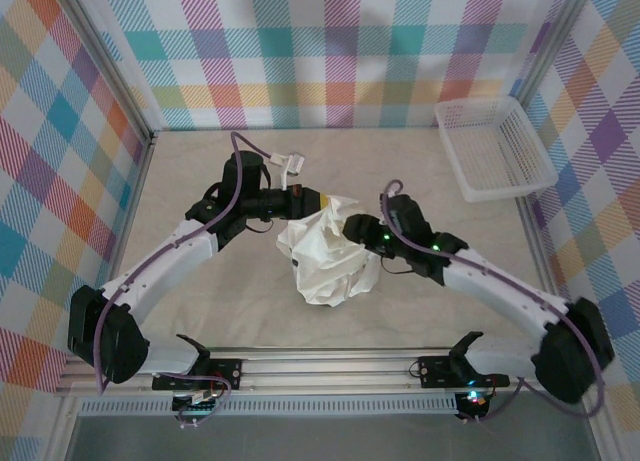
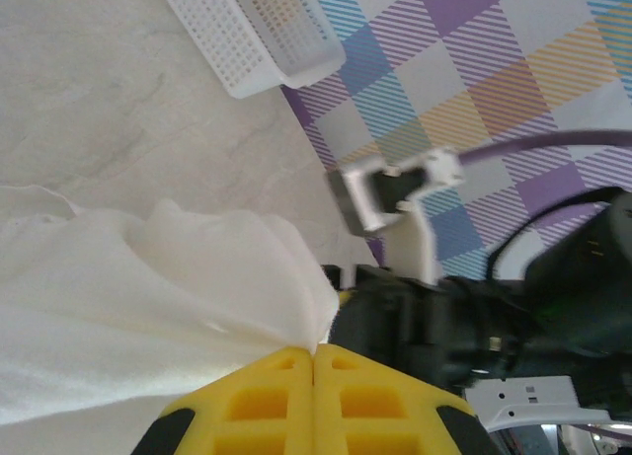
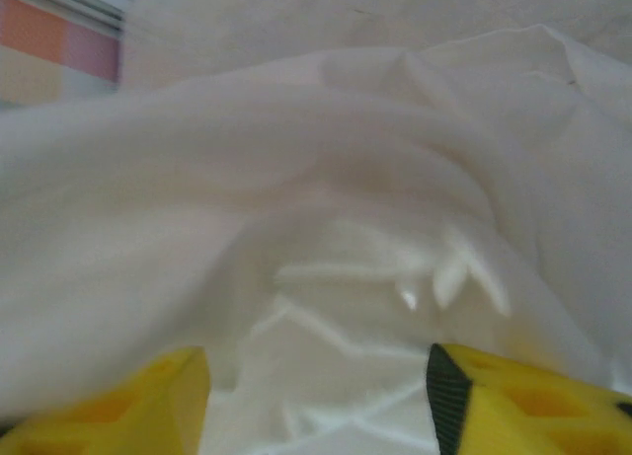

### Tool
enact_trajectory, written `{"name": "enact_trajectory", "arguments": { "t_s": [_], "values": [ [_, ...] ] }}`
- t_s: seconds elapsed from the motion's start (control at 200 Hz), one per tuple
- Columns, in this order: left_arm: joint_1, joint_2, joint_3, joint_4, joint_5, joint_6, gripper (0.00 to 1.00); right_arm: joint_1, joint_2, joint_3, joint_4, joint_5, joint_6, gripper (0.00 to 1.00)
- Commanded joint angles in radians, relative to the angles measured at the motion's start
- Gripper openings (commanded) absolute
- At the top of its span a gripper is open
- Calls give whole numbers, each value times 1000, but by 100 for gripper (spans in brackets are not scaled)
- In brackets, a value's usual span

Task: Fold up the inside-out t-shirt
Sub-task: Turn the T-shirt inside out at the center of the table.

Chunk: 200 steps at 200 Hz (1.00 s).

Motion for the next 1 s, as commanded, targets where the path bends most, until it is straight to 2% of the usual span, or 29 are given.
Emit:
{"name": "enact_trajectory", "arguments": {
  "t_s": [0.0, 0.055, 0.095, 0.175, 0.215, 0.35, 0.48, 0.57, 0.64, 0.73, 0.805, 0.845, 0.91, 0.995],
  "values": [
    [2, -16, 33, 8, 9, -17, 0, 3, 86, 65, 14, 20, 64, 62],
    [4, -24, 36, 5, 0, -21, 0, 4, 124, 87, 7, 32, 50, 59],
    [4, -31, 40, -5, -13, -22, 0, 1, 142, 92, 6, 34, 44, 49],
    [17, -34, 48, -38, -44, -27, 0, -14, 143, 82, 62, -19, -1, 11],
    [32, -33, 43, -42, -48, -35, 0, -23, 133, 76, 103, -71, -39, 0],
    [111, -12, -9, -29, -60, -84, 0, -58, 48, 22, 298, -348, -175, 0],
    [160, 52, -91, 84, 8, -154, 0, -116, -32, -47, 514, -609, -162, 0],
    [162, 54, -118, 180, 48, -210, 0, -157, -45, -61, 554, -698, -143, 0],
    [162, 22, -113, 164, 35, -192, 0, -181, -42, -76, 600, -749, -125, 0],
    [162, -29, -88, 59, 4, -115, 12, -200, -28, -91, 660, -808, -113, 0],
    [157, -74, -54, -98, -69, -7, 26, -209, -12, -89, 644, -852, -133, 0],
    [136, -99, -30, -215, -149, 77, 32, -212, -5, -86, 624, -866, -143, 0],
    [58, -131, 7, -359, -326, 209, 36, -214, 5, -88, 618, -883, -147, 0],
    [-43, -151, 5, -412, -493, 262, 42, -215, 12, -83, 602, -883, -151, 0]
  ]
}}
